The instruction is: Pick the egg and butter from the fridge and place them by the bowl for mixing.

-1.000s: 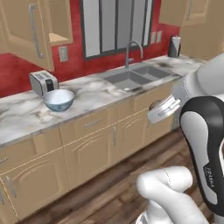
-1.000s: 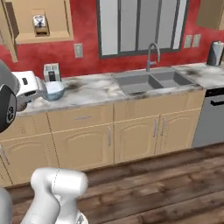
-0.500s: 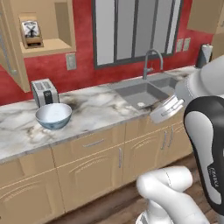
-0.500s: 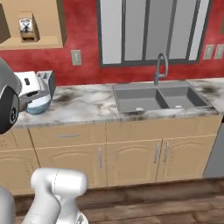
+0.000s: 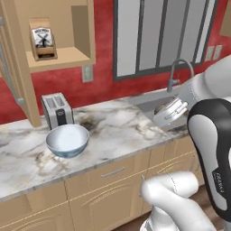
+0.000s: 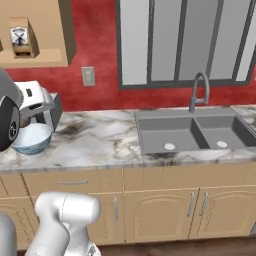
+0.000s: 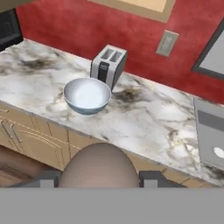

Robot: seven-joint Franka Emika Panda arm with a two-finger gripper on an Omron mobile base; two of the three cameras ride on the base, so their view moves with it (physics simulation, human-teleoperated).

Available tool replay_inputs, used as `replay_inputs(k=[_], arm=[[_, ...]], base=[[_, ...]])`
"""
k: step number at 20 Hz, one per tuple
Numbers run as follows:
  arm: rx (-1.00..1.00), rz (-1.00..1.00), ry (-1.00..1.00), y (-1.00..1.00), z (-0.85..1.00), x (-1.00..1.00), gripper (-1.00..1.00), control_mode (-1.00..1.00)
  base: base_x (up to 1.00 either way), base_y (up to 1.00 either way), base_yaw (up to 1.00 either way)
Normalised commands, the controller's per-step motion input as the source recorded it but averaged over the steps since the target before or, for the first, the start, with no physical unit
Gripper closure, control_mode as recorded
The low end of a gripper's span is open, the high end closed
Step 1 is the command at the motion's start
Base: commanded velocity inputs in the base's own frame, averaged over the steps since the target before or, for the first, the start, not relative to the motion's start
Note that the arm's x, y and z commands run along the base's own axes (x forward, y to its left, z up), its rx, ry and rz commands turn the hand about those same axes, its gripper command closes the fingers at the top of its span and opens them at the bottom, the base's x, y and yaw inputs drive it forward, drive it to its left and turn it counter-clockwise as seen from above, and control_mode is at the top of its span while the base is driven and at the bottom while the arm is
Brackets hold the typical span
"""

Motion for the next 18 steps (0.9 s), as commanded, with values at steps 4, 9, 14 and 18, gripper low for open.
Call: replay_inputs(k=[4,9,14,18], arm=[[-0.05,0.0,0.07,0.0,-0.14,0.05,1.0,-1.0],[-0.11,0.0,0.22,0.01,-0.44,0.12,1.0,-1.0],[-0.07,0.0,0.07,0.01,-0.57,0.33,1.0,-1.0],[-0.05,0.0,0.0,0.02,-0.58,0.45,1.0,-1.0]], base=[[0.3,0.01,0.0],[0.0,0.0,0.0],[0.0,0.0,0.0],[0.0,0.0,0.0]])
